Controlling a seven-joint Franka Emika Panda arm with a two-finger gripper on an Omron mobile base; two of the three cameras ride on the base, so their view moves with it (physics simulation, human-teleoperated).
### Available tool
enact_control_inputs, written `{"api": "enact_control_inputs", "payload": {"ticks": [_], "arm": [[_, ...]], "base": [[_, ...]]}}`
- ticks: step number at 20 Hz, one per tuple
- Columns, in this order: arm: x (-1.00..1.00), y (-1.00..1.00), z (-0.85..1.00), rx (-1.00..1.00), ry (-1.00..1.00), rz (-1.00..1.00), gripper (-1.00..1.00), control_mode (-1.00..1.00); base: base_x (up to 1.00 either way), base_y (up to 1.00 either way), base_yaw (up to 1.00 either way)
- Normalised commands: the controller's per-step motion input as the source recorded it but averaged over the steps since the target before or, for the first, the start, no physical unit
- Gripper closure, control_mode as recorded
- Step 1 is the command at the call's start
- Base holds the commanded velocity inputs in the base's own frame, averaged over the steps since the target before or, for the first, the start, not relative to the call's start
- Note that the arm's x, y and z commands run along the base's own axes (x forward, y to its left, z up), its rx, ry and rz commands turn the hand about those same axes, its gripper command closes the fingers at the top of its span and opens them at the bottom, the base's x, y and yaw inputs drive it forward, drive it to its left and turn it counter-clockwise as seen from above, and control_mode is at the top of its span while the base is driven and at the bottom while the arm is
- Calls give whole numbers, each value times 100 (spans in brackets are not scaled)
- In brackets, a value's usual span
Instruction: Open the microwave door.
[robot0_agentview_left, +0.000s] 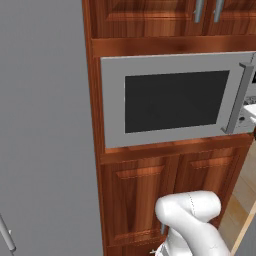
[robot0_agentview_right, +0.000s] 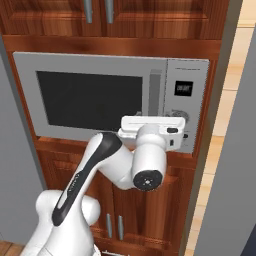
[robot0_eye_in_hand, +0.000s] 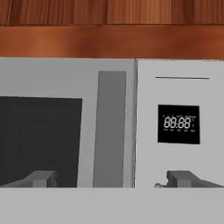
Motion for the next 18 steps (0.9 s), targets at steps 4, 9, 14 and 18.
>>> {"api": "enact_control_inputs", "payload": {"ticks": [4, 9, 14, 18], "arm": [[34, 0, 0, 2, 1, 0, -100, -100], [37, 0, 0, 1, 0, 0, -100, -100], [34, 0, 0, 0, 0, 0, -100, -100], [29, 0, 0, 0, 0, 1, -100, -100]], "base": [[0, 0, 0], [0, 0, 0], [0, 0, 0], [0, 0, 0]]}}
